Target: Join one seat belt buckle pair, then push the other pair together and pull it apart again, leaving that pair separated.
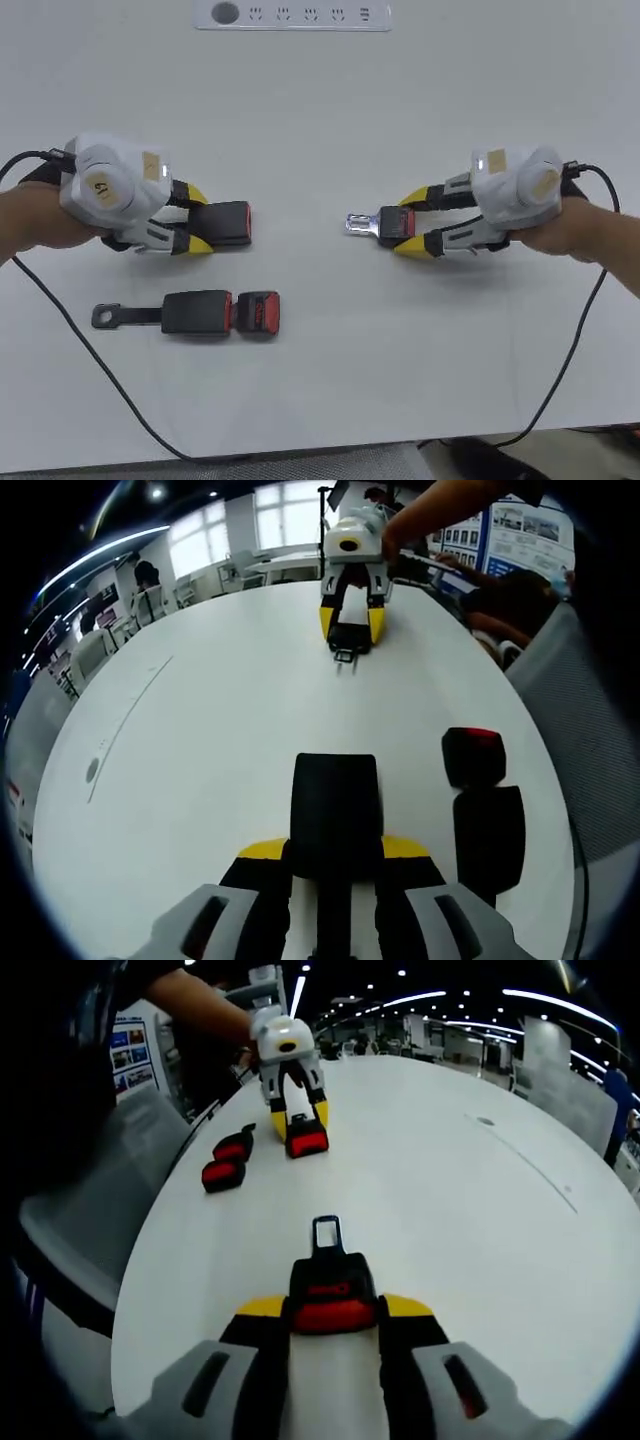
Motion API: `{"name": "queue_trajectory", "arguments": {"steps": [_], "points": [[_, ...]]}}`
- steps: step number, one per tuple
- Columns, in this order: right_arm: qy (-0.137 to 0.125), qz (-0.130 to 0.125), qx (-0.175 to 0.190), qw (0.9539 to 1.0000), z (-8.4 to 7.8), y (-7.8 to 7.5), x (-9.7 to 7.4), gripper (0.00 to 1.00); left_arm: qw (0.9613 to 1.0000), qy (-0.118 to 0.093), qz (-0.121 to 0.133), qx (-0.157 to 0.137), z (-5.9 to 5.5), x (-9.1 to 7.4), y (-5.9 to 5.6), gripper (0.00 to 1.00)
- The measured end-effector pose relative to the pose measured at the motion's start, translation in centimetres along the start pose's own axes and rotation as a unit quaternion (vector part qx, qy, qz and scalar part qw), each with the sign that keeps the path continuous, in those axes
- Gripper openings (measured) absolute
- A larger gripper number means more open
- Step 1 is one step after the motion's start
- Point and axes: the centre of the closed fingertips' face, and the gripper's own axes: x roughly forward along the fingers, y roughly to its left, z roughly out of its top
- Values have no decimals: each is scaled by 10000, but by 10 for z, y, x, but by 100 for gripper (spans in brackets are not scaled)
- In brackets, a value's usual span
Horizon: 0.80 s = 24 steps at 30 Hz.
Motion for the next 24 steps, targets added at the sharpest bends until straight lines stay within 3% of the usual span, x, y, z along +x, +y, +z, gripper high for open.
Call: {"name": "queue_trajectory", "arguments": {"steps": [12, 24], "points": [[-386, 22, 93, 9992, 22, 1, 22, 35, 10000, 57, -40, 23, 3, 0, 0, 33], [-458, 166, -17, 9988, 41, 6, 46, 35, 9999, 81, -77, 88, 4, 1, -1, 33]]}}
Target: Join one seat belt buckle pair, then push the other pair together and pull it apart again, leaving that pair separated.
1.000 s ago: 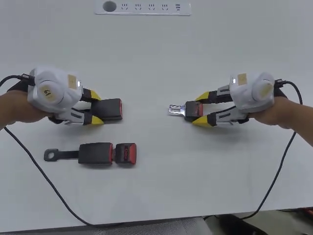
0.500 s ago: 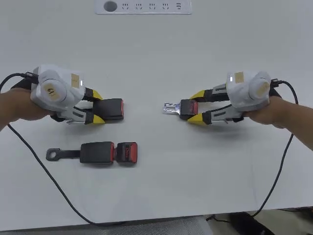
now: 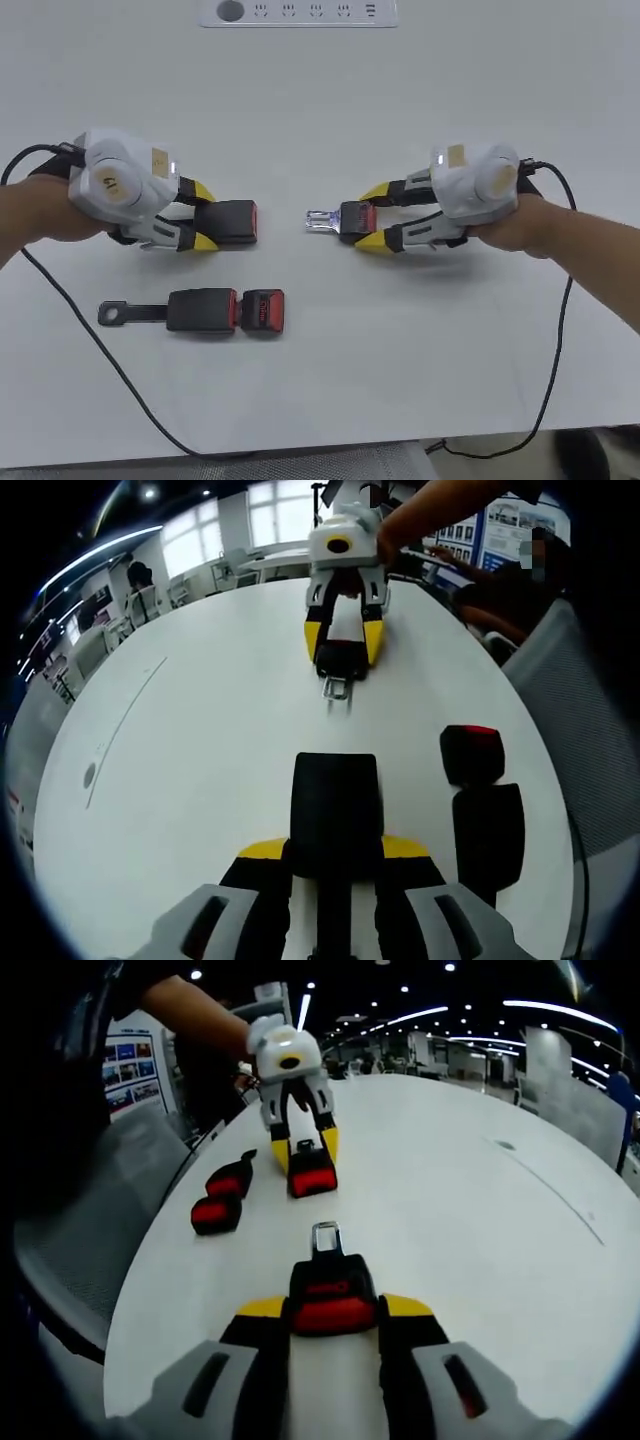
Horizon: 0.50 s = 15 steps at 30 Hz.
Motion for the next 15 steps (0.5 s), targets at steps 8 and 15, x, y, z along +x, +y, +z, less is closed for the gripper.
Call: {"name": "queue_trajectory", "arguments": {"steps": [8, 15], "points": [[-79, 102, -21, 9999, 11, 2, 14, 35, 10000, 17, -17, 19, -1, 0, 0, 33], [-195, 165, -50, 9997, 24, 2, 29, 35, 10000, 39, -32, 27, -1, 0, 0, 33]]}}
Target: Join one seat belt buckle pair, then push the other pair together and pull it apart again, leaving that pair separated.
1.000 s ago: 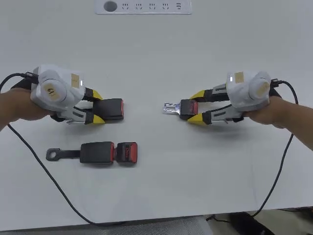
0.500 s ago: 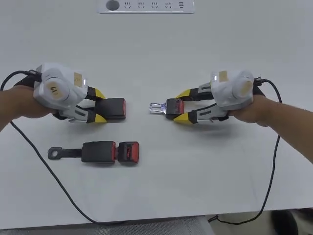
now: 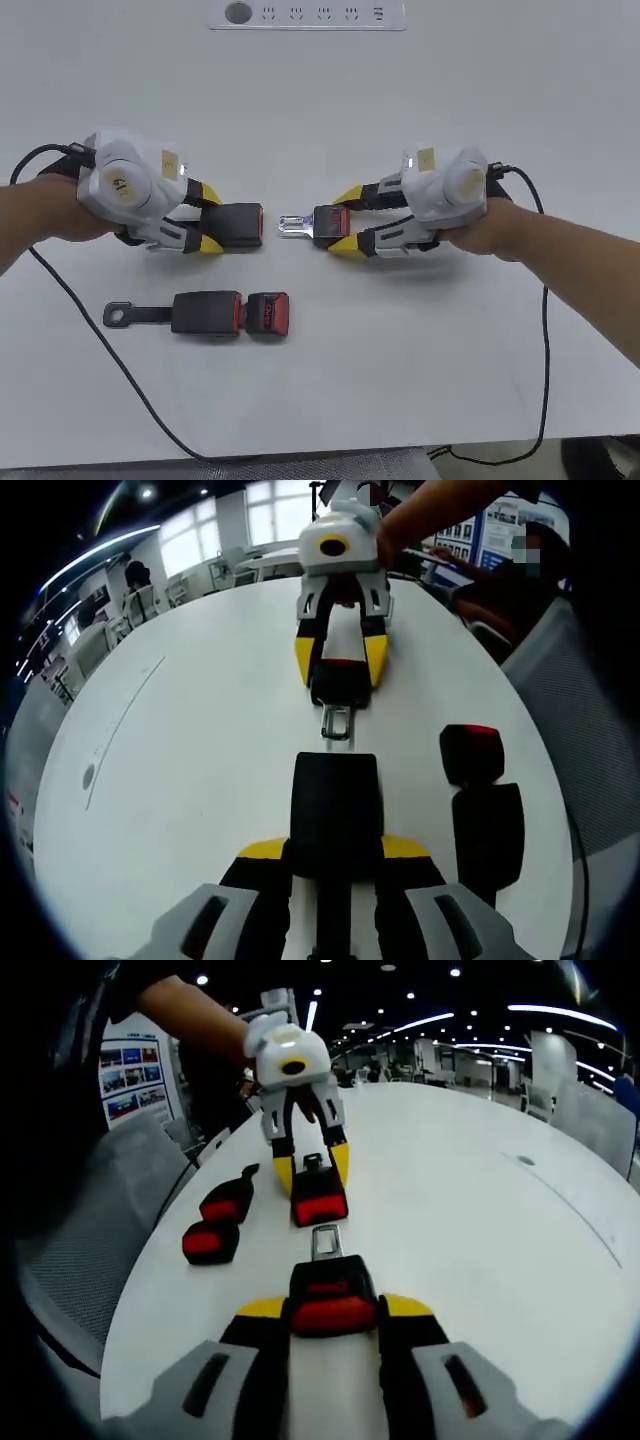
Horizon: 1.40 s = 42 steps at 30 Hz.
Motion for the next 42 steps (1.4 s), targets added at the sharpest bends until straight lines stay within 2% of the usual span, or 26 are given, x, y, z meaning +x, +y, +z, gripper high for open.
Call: {"name": "queue_trajectory", "arguments": {"steps": [8, 11, 19, 21, 28, 34, 42], "points": [[-130, 85, 2, 9999, 12, 5, 16, 35, 10000, 33, -12, 12, 0, 0, 0, 33], [-134, 104, 12, 9999, 12, 5, 17, 35, 10000, 39, -15, 23, 1, 0, -1, 33], [-66, 185, -118, 9997, 19, 9, 27, 35, 9999, 87, -38, 73, 1, -1, -2, 33], [-65, 188, -43, 9998, 19, 9, 26, 35, 9999, 88, -32, 54, 1, -1, -2, 33], [83, 169, -56, 9998, 21, 10, 28, 34, 9997, 198, -58, 95, 1, -1, -2, 32], [112, 90, -43, 9999, 29, 13, 38, 34, 9996, 264, -46, 93, 1, 0, -2, 32], [247, 58, 10, 9997, 29, 17, 38, 33, 9996, 251, -65, 109, 0, 0, -2, 32]]}}
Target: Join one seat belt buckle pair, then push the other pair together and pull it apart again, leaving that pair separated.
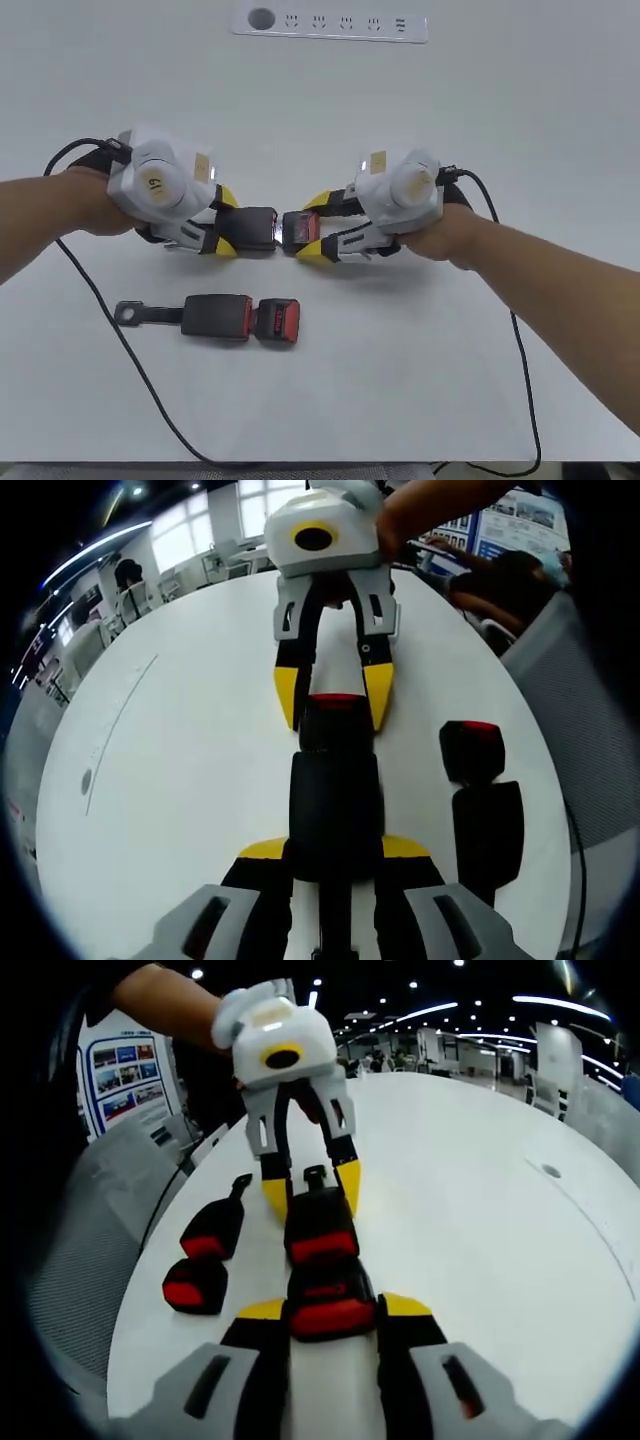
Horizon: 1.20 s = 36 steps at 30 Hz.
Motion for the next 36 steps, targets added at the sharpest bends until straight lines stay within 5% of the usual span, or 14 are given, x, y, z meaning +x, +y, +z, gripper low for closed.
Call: {"name": "queue_trajectory", "arguments": {"steps": [36], "points": [[217, -113, -81, 9997, -7, -8, 3, 34, 9999, 162, -6, -26, 0, 1, 1, 33]]}}
